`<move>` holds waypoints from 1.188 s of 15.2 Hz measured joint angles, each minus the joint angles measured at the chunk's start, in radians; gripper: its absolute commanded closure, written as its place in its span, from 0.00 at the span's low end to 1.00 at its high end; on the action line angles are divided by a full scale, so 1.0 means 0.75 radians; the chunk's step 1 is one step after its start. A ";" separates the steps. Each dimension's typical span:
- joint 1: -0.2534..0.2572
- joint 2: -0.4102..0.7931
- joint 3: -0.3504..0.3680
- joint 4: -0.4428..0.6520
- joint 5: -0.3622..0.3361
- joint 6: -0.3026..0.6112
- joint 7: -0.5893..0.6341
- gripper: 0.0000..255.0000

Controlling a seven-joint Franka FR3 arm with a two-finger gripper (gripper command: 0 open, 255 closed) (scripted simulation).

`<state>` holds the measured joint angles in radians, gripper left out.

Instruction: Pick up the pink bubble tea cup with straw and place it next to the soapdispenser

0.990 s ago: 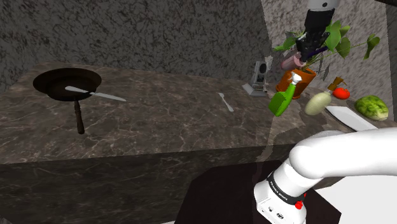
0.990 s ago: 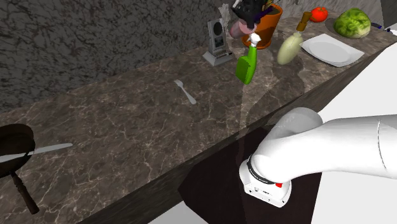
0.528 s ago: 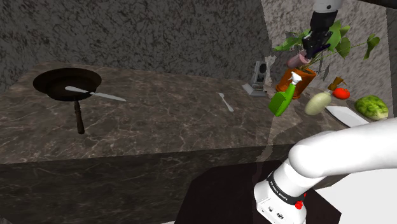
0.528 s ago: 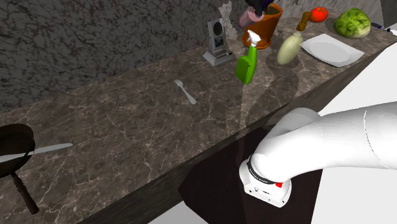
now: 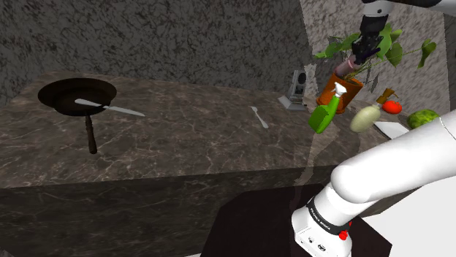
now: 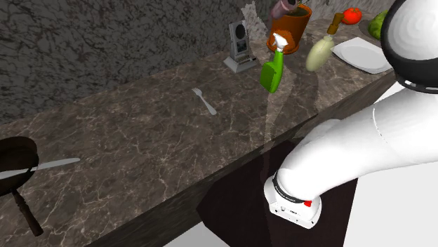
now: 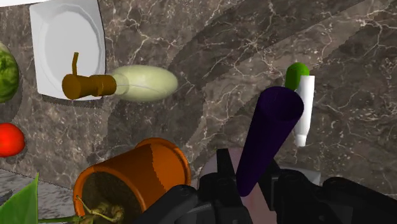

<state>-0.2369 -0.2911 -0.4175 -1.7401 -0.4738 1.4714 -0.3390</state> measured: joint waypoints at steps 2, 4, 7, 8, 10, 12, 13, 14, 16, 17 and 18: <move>-0.013 0.089 -0.057 0.081 0.025 0.032 -0.067 1.00; -0.032 0.178 -0.114 0.144 0.059 0.077 -0.131 1.00; -0.079 0.359 -0.200 0.332 0.152 0.096 -0.266 1.00; -0.091 0.392 -0.214 0.352 0.171 0.113 -0.288 1.00; -0.098 0.404 -0.221 0.329 0.178 0.149 -0.291 1.00; -0.098 0.391 -0.221 0.283 0.170 0.183 -0.279 1.00; -0.097 0.383 -0.220 0.257 0.165 0.200 -0.271 1.00; -0.096 0.374 -0.219 0.229 0.160 0.219 -0.262 1.00; -0.096 0.371 -0.219 0.192 0.157 0.252 -0.250 1.00; -0.095 0.363 -0.218 0.165 0.152 0.270 -0.241 1.00; -0.095 0.357 -0.218 0.143 0.148 0.286 -0.234 1.00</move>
<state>-0.3081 -0.0230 -0.5810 -1.6326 -0.3626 1.6857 -0.5148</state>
